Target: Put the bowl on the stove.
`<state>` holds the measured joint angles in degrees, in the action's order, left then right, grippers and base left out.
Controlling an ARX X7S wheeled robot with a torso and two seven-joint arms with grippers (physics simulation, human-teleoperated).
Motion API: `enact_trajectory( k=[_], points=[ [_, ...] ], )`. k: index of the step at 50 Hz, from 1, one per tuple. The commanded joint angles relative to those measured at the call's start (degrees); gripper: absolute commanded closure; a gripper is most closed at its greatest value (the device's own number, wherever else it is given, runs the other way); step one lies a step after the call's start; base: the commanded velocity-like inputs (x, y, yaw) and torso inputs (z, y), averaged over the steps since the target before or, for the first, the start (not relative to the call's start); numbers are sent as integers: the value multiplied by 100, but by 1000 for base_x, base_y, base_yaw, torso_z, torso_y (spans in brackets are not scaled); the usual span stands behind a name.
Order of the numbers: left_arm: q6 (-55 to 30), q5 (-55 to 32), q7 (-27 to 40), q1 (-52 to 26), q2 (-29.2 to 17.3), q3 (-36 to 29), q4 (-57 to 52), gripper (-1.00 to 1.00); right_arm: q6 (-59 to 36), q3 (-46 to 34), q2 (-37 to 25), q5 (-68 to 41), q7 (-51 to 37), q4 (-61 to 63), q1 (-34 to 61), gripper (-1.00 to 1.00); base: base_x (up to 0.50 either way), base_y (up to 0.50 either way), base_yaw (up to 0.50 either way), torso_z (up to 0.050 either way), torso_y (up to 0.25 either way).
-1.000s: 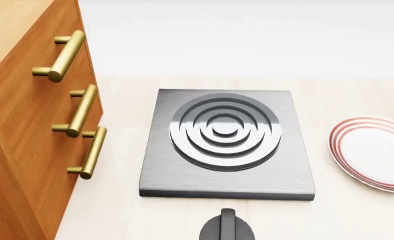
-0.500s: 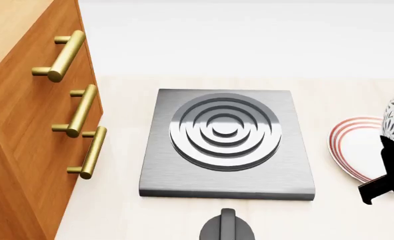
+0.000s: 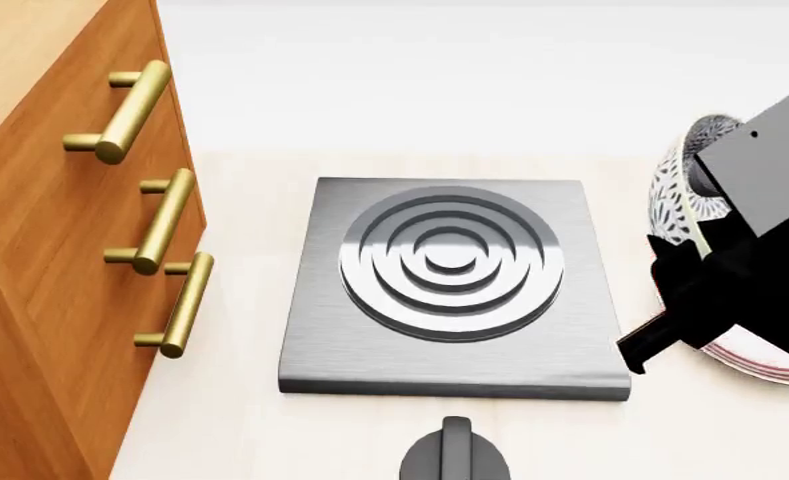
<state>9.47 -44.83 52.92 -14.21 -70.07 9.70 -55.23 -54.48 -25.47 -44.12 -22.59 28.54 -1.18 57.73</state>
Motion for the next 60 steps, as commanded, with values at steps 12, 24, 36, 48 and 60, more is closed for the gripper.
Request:
enact_trajectory(
  k=[12, 24, 36, 48, 60],
  points=[
    [-50, 73, -124, -88, 104, 32, 8, -100, 435, -288, 1022, 305, 215, -733, 700, 100, 0, 0, 0, 0, 1],
    [-57, 74, -126, -93, 109, 36, 4, -100, 803, -483, 1397, 473, 206, -1076, 952, 100, 0, 0, 0, 0, 1],
    [-62, 107, -138, -113, 141, -21, 9, -100, 1028, -575, 1667, 567, 158, -1401, 1099, 100, 0, 0, 0, 0, 0],
    [-58, 117, -151, -98, 160, -13, 18, -100, 1190, -615, 1673, 612, 145, -1339, 1094, 100, 0, 0, 0, 0, 1],
    [-64, 116, -156, -100, 166, -10, 16, -100, 1192, -622, 1670, 603, 140, -1340, 1097, 100, 0, 0, 0, 0, 0]
  ],
)
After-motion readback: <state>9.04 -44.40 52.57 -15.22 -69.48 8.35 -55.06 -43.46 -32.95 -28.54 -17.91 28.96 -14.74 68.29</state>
